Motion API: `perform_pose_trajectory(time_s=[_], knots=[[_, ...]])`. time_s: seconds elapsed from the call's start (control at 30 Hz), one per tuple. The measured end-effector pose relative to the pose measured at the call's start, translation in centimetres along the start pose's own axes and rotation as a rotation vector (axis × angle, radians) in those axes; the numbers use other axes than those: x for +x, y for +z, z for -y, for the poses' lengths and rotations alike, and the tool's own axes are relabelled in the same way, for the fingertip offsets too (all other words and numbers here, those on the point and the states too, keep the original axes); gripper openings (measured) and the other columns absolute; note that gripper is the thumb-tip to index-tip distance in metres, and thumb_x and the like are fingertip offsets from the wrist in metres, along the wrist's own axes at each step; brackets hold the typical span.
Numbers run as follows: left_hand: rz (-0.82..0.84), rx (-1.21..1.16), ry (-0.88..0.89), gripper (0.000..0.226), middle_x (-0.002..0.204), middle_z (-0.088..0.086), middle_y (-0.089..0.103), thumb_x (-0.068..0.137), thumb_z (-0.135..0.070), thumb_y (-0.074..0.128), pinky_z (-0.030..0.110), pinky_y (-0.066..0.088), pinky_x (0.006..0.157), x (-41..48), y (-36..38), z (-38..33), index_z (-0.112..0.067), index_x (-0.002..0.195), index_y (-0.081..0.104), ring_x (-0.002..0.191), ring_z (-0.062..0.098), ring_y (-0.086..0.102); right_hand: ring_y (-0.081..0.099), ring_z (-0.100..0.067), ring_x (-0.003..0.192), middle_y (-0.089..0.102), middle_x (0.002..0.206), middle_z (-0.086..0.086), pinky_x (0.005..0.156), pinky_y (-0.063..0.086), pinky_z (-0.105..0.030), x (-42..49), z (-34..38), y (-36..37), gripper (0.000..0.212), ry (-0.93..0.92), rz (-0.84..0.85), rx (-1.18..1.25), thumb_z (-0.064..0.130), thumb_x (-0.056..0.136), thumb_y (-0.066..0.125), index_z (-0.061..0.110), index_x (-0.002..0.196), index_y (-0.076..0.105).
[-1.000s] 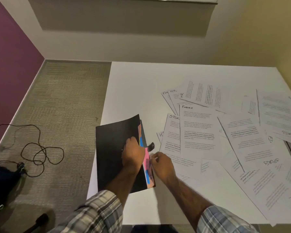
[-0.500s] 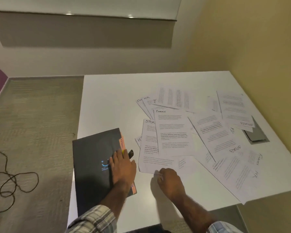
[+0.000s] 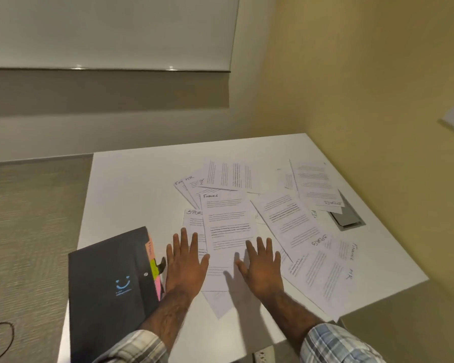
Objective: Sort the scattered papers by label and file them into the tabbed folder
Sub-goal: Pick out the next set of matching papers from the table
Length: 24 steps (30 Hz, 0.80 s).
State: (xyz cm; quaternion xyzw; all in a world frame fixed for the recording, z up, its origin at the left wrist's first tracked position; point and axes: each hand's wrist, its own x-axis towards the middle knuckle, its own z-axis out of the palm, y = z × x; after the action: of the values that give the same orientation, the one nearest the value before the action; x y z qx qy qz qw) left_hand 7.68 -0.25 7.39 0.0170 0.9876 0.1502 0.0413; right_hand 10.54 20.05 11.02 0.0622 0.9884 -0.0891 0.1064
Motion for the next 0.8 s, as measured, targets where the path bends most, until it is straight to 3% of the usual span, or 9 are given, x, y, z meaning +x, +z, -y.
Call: perform_pose_trajectory(time_s=[0.1, 0.33, 0.43, 0.53, 0.6, 0.7, 0.77, 0.8], knots=[[-0.006, -0.025, -0.032, 0.075, 0.165, 0.006, -0.026, 0.097, -0.063, 0.003, 0.047, -0.012, 0.125, 1.1, 0.9, -4.0, -0.024, 0.160, -0.011, 0.155, 0.029, -0.018, -0.009, -0.033, 0.156, 0.002, 0.170, -0.008, 0.123, 0.001, -0.057, 1.3, -3.7, -1.0, 0.105, 0.017, -0.001, 0.046, 0.075, 0.074, -0.015, 0.026, 0.161, 0.014], [-0.003, -0.089, -0.069, 0.072, 0.168, 0.005, -0.021, 0.105, -0.055, 0.023, 0.045, -0.010, 0.126, 3.4, 4.7, -16.8, -0.023, 0.162, -0.005, 0.156, 0.026, -0.017, -0.009, -0.033, 0.156, 0.002, 0.170, -0.009, 0.122, -0.001, -0.055, 4.9, -16.1, -2.2, 0.109, -0.030, 0.011, 0.040, 0.075, 0.071, -0.023, 0.024, 0.162, 0.009], [0.044, -0.082, -0.090, 0.072, 0.168, 0.005, -0.020, 0.105, -0.054, 0.026, 0.045, -0.009, 0.126, 3.4, 7.1, -21.0, -0.023, 0.162, -0.003, 0.156, 0.026, -0.016, -0.009, -0.034, 0.156, 0.001, 0.170, -0.009, 0.123, -0.003, -0.054, 6.2, -21.7, -2.7, 0.086, -0.052, 0.044, 0.040, 0.071, 0.091, -0.003, 0.024, 0.162, 0.008], [0.173, -0.042, -0.076, 0.075, 0.168, 0.008, -0.020, 0.104, -0.052, 0.032, 0.045, 0.003, 0.127, 2.9, 8.5, -23.8, -0.022, 0.162, -0.004, 0.157, 0.030, -0.010, -0.005, -0.034, 0.156, 0.004, 0.170, -0.010, 0.124, 0.002, -0.055, 7.2, -26.4, -2.4, 0.074, -0.015, 0.073, 0.065, 0.062, 0.101, 0.024, 0.024, 0.162, 0.008], [0.287, -0.024, -0.033, 0.080, 0.168, 0.008, -0.023, 0.103, -0.050, 0.039, 0.043, 0.014, 0.126, 2.8, 9.6, -24.8, -0.022, 0.162, -0.007, 0.157, 0.031, -0.006, -0.002, -0.034, 0.156, 0.007, 0.169, -0.011, 0.124, 0.005, -0.056, 7.8, -28.8, -2.0, 0.075, 0.023, 0.102, 0.088, 0.063, 0.100, 0.025, 0.023, 0.162, 0.009], [0.452, 0.051, 0.069, 0.089, 0.165, 0.006, -0.027, 0.097, -0.050, 0.044, 0.045, 0.018, 0.126, 2.9, 11.3, -25.8, -0.022, 0.162, -0.010, 0.157, 0.032, -0.008, 0.009, -0.035, 0.155, 0.017, 0.168, -0.012, 0.123, 0.012, -0.053, 8.5, -31.3, -1.0, 0.082, 0.048, 0.146, 0.116, 0.070, 0.095, 0.018, 0.021, 0.161, 0.017], [0.552, 0.103, 0.103, 0.092, 0.167, 0.007, -0.025, 0.098, -0.048, 0.050, 0.046, 0.020, 0.126, 3.0, 12.3, -26.4, -0.022, 0.161, -0.011, 0.157, 0.033, -0.009, 0.023, -0.031, 0.152, 0.029, 0.164, -0.012, 0.122, 0.019, -0.046, 9.1, -32.5, -0.3, 0.092, 0.090, 0.139, 0.225, 0.072, 0.085, 0.014, 0.018, 0.158, 0.028], [0.585, 0.123, 0.119, 0.093, 0.167, 0.007, -0.024, 0.098, -0.047, 0.051, 0.046, 0.021, 0.125, 3.1, 12.6, -26.8, -0.022, 0.161, -0.011, 0.157, 0.034, -0.009, 0.028, -0.028, 0.150, 0.035, 0.161, -0.011, 0.122, 0.022, -0.042, 9.5, -33.0, 0.0, 0.090, 0.126, 0.146, 0.332, 0.070, 0.085, 0.022, 0.016, 0.156, 0.032]])
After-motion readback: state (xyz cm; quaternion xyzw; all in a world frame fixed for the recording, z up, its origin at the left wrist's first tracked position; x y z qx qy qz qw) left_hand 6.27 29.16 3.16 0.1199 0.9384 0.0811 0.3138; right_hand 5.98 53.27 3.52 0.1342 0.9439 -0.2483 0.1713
